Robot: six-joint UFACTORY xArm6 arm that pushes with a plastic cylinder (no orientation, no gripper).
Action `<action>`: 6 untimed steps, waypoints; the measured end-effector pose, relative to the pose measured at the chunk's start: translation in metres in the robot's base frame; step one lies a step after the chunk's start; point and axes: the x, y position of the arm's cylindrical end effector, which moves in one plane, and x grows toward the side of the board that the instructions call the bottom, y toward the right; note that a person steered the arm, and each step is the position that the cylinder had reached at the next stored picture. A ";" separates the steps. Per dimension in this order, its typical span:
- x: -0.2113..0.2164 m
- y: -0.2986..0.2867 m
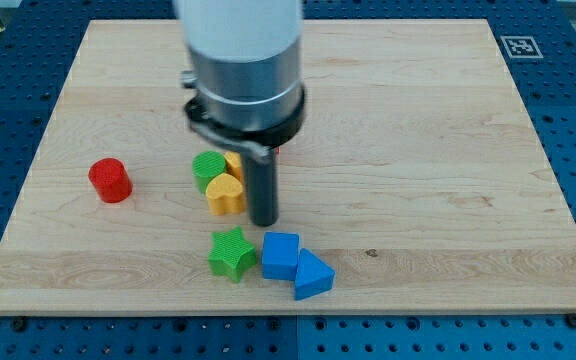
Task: Push the green circle to the right of the blue triangle
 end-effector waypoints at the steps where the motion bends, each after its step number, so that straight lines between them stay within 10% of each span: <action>1: -0.027 -0.013; 6: -0.064 -0.165</action>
